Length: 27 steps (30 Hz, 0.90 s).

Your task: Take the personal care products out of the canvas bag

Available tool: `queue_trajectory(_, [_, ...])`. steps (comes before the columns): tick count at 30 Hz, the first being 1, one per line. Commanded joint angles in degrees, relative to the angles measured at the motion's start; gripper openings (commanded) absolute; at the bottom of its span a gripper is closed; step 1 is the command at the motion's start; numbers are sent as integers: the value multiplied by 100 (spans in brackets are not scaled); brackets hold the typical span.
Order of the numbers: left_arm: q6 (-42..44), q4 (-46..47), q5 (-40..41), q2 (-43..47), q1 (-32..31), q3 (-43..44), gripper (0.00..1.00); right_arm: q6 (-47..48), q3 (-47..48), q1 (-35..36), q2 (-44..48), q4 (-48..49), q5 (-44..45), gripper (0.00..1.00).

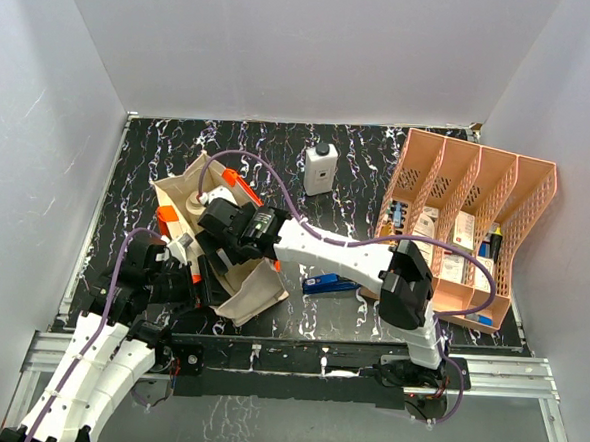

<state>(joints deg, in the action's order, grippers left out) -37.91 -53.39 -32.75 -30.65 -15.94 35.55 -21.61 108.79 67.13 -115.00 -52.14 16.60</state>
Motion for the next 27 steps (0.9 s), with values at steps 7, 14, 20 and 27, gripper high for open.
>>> queue_trajectory(7, [119,-315,-170,10,-17,56,81,-233,-464,-10,-83,160,151,94])
queue_trajectory(14, [110,-354,-160,40,-14,52,81,-228,-543,-10,-196,266,89,88])
queue_trajectory(20, [76,-356,-139,88,-15,30,81,-192,-552,-9,-5,406,-24,73])
queue_trajectory(27, [112,-363,-125,16,-20,65,81,-129,-529,-12,400,670,-159,30])
